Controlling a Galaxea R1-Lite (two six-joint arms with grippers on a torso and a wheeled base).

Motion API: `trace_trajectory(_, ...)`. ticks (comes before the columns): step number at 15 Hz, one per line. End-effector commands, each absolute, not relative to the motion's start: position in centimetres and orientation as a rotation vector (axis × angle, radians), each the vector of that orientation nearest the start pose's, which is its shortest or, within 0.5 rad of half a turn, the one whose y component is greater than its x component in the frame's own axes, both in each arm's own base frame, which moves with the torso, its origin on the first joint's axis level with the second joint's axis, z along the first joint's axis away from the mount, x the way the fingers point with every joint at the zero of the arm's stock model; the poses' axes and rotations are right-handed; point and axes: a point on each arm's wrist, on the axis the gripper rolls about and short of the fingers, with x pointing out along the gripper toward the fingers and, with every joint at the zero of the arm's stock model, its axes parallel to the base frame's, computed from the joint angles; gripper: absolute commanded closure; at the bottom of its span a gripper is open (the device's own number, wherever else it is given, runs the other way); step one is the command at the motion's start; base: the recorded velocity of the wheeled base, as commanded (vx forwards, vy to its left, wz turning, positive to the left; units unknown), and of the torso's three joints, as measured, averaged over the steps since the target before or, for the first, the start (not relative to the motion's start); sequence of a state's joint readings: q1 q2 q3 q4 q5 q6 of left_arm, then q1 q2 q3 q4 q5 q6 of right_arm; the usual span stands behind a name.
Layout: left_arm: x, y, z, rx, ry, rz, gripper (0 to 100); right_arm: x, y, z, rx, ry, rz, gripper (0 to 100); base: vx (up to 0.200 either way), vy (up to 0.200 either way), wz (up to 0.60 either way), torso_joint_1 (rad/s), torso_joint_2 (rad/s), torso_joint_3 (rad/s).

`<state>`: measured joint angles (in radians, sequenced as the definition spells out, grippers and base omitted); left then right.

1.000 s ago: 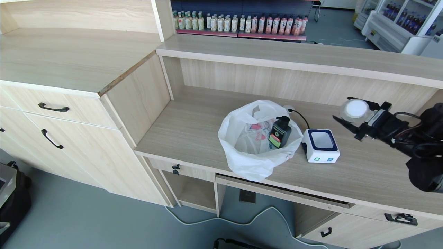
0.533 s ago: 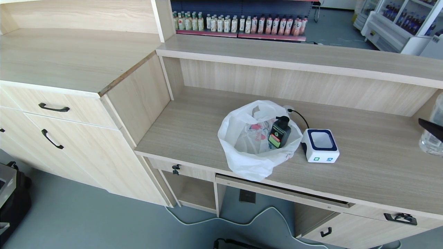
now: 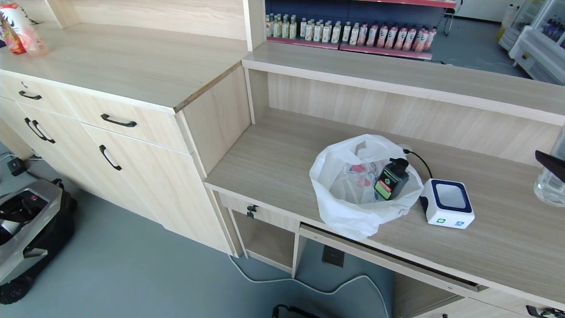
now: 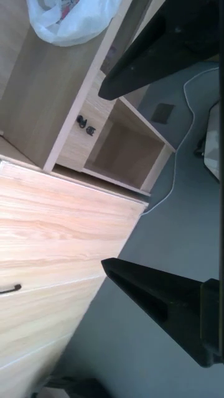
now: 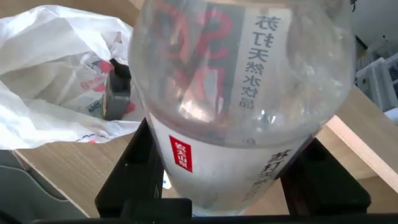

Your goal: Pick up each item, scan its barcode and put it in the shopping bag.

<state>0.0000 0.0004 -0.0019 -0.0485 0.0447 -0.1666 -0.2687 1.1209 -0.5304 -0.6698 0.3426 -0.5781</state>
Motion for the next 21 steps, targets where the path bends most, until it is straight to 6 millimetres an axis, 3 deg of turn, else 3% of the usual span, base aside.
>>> trace_trajectory(1,-2.3,0.1,8.1,-0.168,-0.054,0.040,0,16.9,-0.5,23.6,-0.582,-0.074,0.106,100,0.000,0.000,0.60,0.002,0.01,0.002)
trace_trajectory(3,-2.3,0.1,8.1,-0.168,-0.054,0.040,0,19.7,0.8,21.7,-0.499,-0.014,0.190,100,0.000,0.000,0.60,-0.002,0.00,0.005)
trace_trajectory(7,-2.3,0.1,8.1,-0.168,-0.054,0.042,0,26.5,3.2,16.3,-0.205,0.090,0.278,100,0.000,0.000,0.00,0.000,0.00,0.000)
trace_trajectory(9,-2.3,0.1,8.1,-0.168,-0.054,0.040,0,28.8,4.3,14.0,-0.134,0.098,0.305,100,0.000,0.000,0.00,0.000,0.00,0.000)
trace_trajectory(14,-2.3,0.1,8.1,-0.168,-0.054,0.040,0,32.3,5.8,9.3,-0.135,0.064,0.333,100,0.000,0.000,0.00,0.000,0.00,0.000)
trace_trajectory(21,-2.3,0.1,8.1,-0.168,-0.054,0.040,0,35.4,5.9,6.6,-0.160,0.038,0.317,100,0.000,0.000,0.00,0.000,0.00,0.000)
